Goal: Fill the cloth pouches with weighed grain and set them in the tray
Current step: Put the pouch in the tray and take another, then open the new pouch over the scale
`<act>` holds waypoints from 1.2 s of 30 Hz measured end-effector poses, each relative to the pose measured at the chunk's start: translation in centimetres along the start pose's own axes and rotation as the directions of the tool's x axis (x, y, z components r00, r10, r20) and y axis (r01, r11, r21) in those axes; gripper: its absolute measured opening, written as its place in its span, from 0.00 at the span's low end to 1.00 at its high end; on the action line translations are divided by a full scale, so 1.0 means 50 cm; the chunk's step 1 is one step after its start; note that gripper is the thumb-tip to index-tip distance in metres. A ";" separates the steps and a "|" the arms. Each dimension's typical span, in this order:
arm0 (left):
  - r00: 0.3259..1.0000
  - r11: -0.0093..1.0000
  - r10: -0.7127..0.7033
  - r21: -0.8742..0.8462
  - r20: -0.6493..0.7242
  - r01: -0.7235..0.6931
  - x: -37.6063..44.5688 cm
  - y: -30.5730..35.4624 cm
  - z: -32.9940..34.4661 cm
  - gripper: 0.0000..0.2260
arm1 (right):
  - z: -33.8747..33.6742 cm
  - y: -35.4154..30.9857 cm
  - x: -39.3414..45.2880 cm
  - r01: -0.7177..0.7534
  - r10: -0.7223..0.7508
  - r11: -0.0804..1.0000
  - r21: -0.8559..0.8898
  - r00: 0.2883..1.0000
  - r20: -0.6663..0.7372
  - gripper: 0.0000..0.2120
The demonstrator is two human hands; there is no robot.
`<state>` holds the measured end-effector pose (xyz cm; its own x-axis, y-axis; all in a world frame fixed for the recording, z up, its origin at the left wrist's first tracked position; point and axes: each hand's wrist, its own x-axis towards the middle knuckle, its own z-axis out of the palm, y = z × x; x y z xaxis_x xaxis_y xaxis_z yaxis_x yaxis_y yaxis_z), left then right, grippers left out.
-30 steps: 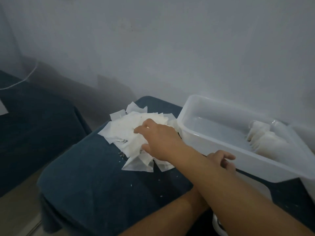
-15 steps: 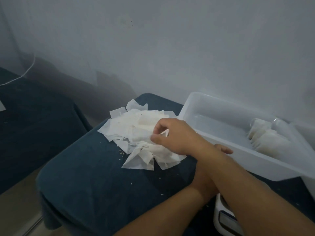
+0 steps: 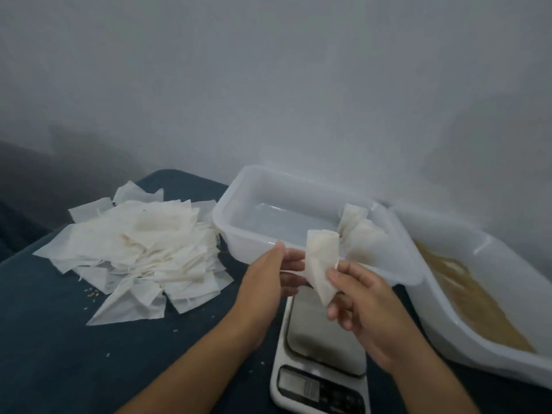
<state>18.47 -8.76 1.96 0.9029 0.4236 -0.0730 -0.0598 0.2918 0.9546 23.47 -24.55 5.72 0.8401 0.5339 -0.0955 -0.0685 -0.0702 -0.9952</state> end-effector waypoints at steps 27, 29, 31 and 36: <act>0.986 0.986 0.104 0.120 0.133 -0.120 -0.022 -0.038 0.024 0.13 | -0.061 0.080 -0.023 0.281 -0.317 0.941 -0.187 0.926 -0.204 0.07; 0.986 0.979 0.116 0.153 0.121 -0.134 -0.019 -0.040 0.023 0.12 | -0.063 0.082 -0.021 0.268 -0.290 0.956 -0.122 0.927 -0.236 0.10; 0.985 0.970 0.128 0.193 0.113 -0.149 -0.017 -0.043 0.021 0.11 | -0.068 0.078 -0.020 0.245 -0.246 0.969 -0.038 0.935 -0.257 0.14; 0.979 0.963 0.167 0.196 0.116 -0.187 -0.018 -0.046 0.020 0.13 | -0.078 0.078 -0.023 0.245 -0.308 0.914 -0.324 0.938 -0.158 0.08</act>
<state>18.24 -10.65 0.14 0.9235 0.3641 0.1212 -0.1430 0.0334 0.9892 24.35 -28.71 2.01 0.8942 0.3895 0.2205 0.3181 -0.2065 -0.9253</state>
